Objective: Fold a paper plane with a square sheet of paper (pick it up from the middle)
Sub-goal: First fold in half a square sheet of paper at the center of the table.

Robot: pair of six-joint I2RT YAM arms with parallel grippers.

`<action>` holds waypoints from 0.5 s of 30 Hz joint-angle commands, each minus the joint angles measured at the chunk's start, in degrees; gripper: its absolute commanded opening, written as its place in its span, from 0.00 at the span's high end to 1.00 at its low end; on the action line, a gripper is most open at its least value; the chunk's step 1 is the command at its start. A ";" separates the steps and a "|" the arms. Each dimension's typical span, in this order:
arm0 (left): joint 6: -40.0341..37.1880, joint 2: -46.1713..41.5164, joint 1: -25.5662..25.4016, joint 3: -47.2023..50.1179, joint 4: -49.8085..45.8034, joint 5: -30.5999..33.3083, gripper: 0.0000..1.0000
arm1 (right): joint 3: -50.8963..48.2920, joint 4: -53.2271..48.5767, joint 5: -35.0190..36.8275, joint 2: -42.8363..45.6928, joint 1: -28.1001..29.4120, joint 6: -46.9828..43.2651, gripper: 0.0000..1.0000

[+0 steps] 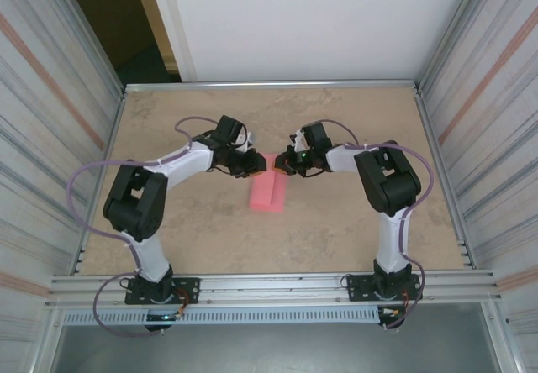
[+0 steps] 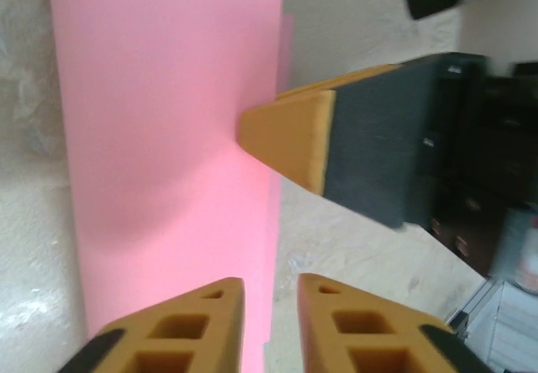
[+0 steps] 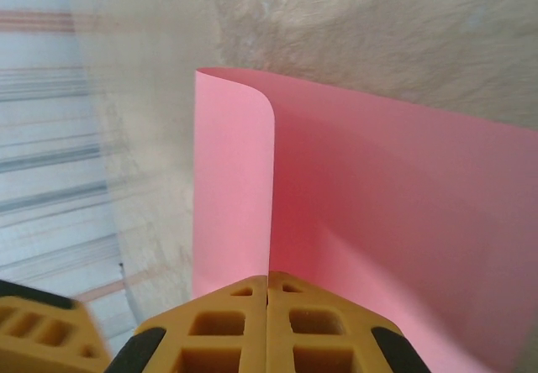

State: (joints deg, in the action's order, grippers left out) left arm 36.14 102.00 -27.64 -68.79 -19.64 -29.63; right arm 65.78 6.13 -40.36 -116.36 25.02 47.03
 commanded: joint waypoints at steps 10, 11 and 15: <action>-0.02 3.26 -0.28 -1.08 -2.62 1.28 0.44 | -2.06 -6.47 3.31 4.27 -1.43 -5.14 0.96; -0.17 3.87 -0.44 -1.61 -3.00 1.46 0.43 | -2.06 -6.53 3.35 4.23 -1.45 -5.26 0.96; -0.95 6.11 -0.57 -2.87 -3.95 1.68 0.43 | -1.70 -7.10 3.87 4.31 -1.64 -5.50 0.96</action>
State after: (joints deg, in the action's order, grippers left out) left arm 36.23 107.09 -28.12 -69.34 -21.58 -28.42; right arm 64.23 0.71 -37.36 -114.63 23.59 43.18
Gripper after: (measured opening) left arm 0.566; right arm 0.062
